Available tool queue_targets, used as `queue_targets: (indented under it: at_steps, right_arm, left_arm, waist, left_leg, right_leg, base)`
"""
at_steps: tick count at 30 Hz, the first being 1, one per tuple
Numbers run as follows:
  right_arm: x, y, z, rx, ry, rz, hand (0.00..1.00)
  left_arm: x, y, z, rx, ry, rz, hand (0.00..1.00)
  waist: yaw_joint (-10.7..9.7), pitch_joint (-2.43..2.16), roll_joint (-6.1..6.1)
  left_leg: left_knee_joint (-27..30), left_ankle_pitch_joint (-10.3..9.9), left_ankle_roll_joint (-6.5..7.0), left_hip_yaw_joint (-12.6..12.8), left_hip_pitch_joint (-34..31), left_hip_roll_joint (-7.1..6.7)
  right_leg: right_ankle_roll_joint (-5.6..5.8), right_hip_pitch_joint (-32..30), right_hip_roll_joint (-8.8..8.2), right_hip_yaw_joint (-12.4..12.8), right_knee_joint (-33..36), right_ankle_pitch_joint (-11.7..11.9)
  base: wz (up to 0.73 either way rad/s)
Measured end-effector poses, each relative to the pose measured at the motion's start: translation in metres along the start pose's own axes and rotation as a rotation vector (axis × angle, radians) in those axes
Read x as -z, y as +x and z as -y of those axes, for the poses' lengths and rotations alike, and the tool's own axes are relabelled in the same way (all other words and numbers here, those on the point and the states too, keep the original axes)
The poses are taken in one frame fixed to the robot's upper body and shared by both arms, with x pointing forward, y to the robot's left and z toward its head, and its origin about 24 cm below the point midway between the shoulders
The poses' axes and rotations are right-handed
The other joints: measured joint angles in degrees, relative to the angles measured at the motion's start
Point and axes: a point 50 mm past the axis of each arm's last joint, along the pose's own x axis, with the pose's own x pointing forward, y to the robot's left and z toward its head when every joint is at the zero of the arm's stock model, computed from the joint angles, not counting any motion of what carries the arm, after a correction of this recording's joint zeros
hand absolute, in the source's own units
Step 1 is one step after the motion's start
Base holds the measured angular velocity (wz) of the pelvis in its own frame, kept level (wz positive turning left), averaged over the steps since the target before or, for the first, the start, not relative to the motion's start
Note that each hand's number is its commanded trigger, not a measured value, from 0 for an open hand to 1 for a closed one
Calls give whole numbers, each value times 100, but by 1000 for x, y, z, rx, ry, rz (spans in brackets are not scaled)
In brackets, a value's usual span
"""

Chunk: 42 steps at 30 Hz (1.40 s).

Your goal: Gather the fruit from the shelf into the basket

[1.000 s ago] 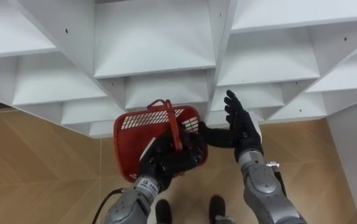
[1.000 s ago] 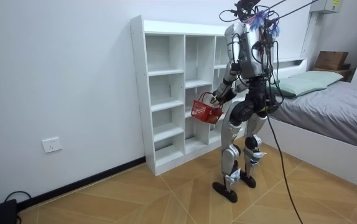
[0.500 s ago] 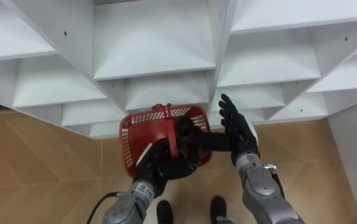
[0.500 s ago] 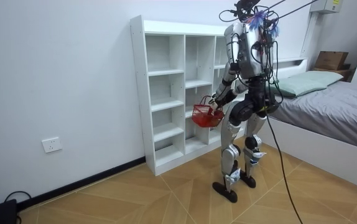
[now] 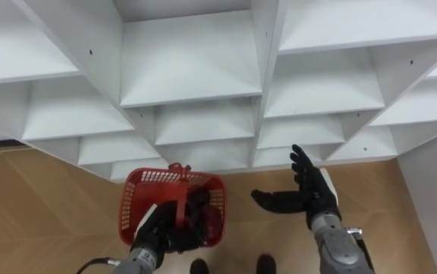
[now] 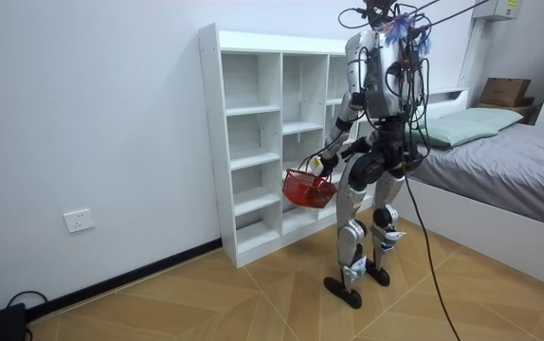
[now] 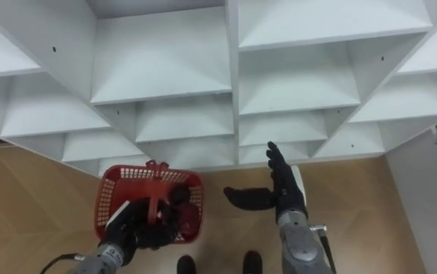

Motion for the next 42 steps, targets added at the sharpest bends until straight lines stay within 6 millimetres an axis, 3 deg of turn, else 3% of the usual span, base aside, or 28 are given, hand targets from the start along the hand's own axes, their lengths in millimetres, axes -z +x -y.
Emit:
queue_targets:
  at_steps: [3,7,9,18,25,28,35,42]
  right_arm:
    - [8,-5,7,10,-12,-23,0]
    - [25,-17,9,9,-7,-75,0]
    - [33,-22,12,19,-3,-100,0]
    - [43,-35,32,84,15,-114,0]
    - [48,-43,36,111,3,-111,0]
    - [50,-44,37,103,-16,-115,0]
    - [88,-67,54,150,-48,-278,0]
    - [122,-89,72,230,-3,-472,0]
  left_arm:
    - [11,-5,-6,-21,9,-36,100]
    - [28,-14,-16,-73,-16,-96,100]
    - [35,-19,-20,-94,-18,-116,100]
    - [66,-38,-37,-188,-52,-229,100]
    - [84,-54,-44,-245,-87,-289,100]
    - [90,-57,-48,-267,-107,-314,100]
    - [107,-75,-58,-338,-160,-376,100]
    - [117,-80,-58,-357,-193,-437,100]
  waist:
    - [-8,-16,-14]
    - [-34,-129,-121]
    - [-59,-146,-144]
    - [-74,-149,-192]
    - [-104,-122,-248]
    - [-128,-143,-279]
    - [-119,-143,-303]
    - [-127,-137,-324]
  left_leg:
    - [-81,-3,-3,11,242,-14]
    - [-174,-16,-24,9,512,-9]
    - [-181,-28,-33,1,621,-6]
    - [-355,-48,-46,73,1120,-15]
    - [-423,-145,-88,71,1575,4]
    - [-422,-163,-92,61,1592,7]
    - [-421,-295,-99,-26,1830,1]
    - [-416,-355,-102,-70,2007,-18]
  right_leg:
    - [16,218,4,23,-56,-12]
    - [26,472,27,38,-110,-51]
    - [25,603,31,29,-183,-51]
    - [40,976,46,115,-188,-117]
    - [52,1434,98,169,-333,-176]
    - [54,1523,106,153,-378,-180]
    - [85,1841,99,46,-503,-257]
    - [103,2059,80,7,-502,-372]
  base:
    - [0]
    - [0]
    - [0]
    - [-5]
    - [-1]
    - [3]
    - [7]
    - [3]
